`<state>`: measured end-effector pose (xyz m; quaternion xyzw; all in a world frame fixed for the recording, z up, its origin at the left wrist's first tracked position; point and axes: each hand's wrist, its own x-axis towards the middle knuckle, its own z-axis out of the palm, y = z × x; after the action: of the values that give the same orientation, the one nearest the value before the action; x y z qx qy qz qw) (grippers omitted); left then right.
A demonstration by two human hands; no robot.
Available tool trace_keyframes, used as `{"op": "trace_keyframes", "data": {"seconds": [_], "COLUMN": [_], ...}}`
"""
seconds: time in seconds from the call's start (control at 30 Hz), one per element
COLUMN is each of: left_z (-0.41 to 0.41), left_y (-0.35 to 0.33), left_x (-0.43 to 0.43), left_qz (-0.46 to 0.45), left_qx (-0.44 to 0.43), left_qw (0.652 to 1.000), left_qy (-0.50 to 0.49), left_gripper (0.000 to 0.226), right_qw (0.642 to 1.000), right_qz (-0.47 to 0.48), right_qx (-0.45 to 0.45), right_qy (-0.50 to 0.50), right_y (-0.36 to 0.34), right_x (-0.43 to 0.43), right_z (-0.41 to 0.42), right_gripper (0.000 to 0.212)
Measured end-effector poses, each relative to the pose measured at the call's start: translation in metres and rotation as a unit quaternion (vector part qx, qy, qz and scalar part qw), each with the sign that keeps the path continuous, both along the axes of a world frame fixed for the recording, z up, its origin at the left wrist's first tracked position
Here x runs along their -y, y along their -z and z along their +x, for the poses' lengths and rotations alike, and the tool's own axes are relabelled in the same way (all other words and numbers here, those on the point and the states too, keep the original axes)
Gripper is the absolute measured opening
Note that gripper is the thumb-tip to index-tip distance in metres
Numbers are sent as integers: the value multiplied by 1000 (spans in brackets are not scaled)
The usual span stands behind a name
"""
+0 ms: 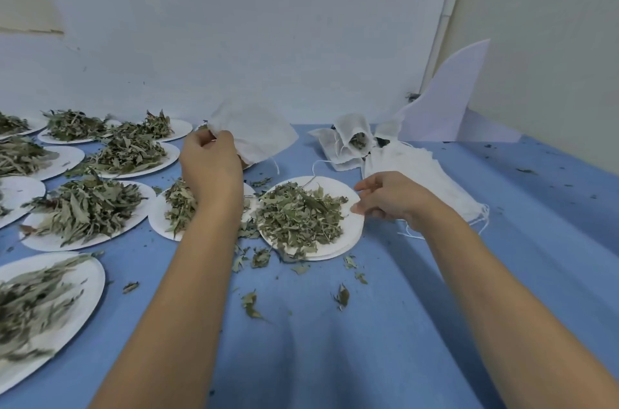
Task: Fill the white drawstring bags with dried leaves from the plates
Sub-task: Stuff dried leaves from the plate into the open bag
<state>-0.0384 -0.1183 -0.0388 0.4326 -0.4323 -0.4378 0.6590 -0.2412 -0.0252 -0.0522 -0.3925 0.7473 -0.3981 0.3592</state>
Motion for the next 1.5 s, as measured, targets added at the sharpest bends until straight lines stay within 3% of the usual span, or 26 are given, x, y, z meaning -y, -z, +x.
{"op": "trace_keyframes", "data": {"seconds": [0.47, 0.57, 0.77, 0.93, 1.27, 1.33, 1.5], "left_z": [-1, -3, -3, -2, -1, -1, -1], "left_y": [13, 14, 15, 15, 15, 15, 17], "left_x": [-6, -6, -8, -7, -6, -6, -7], "left_qz": [19, 20, 17, 21, 30, 29, 27], "left_qx": [13, 16, 22, 22, 14, 16, 32], "left_qw": [1000, 1000, 1000, 1000, 999, 999, 999], "left_qy": [6, 6, 11, 8, 8, 9, 9], "left_gripper": [16, 5, 4, 3, 5, 6, 7], "right_qw": [992, 991, 991, 975, 989, 990, 988], "right_qz": [-45, -42, -56, -27, -2, -8, -22], "right_qx": [-95, -103, -92, -203, -118, -92, -74], "right_qy": [73, 73, 83, 84, 85, 105, 132], "right_y": [16, 18, 24, 26, 28, 29, 30], "right_x": [11, 11, 13, 14, 19, 19, 16], "right_z": [2, 1, 3, 7, 6, 2, -5], "right_gripper": [20, 28, 35, 33, 15, 31, 36]}}
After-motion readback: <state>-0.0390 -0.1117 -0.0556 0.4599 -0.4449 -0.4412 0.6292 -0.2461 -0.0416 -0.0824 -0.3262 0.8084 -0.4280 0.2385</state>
